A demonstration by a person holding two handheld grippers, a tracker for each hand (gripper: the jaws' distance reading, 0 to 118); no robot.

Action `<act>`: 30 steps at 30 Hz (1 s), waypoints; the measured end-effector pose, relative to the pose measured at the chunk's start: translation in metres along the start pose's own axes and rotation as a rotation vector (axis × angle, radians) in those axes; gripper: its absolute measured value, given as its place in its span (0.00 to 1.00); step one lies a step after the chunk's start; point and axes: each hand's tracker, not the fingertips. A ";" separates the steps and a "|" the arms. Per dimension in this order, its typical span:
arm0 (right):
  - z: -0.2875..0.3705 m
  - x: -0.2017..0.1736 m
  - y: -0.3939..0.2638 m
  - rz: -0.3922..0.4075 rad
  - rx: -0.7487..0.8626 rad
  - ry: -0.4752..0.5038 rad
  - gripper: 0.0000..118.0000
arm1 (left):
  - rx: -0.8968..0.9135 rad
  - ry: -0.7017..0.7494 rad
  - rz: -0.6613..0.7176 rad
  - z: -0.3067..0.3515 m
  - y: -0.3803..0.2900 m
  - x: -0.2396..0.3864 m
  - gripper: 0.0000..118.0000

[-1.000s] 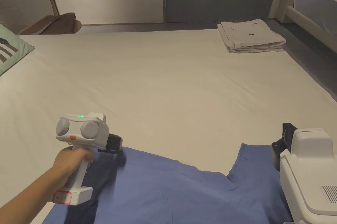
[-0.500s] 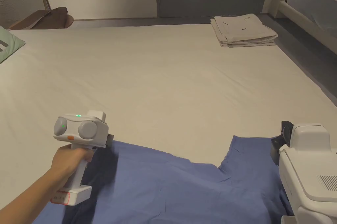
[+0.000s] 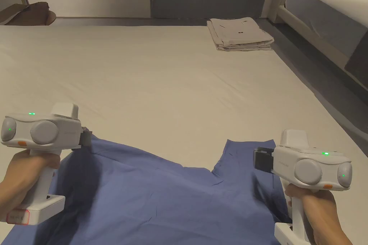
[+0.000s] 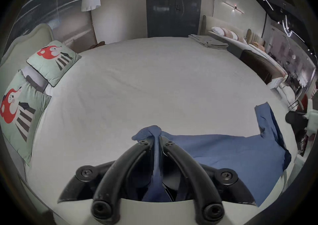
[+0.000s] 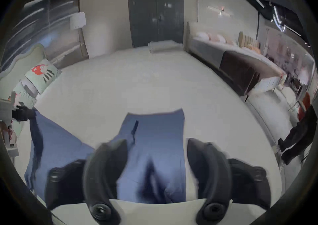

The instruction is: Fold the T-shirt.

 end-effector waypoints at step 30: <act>0.037 -0.013 -0.022 0.120 0.076 -0.108 0.01 | 0.052 0.002 0.062 0.025 -0.013 -0.009 0.02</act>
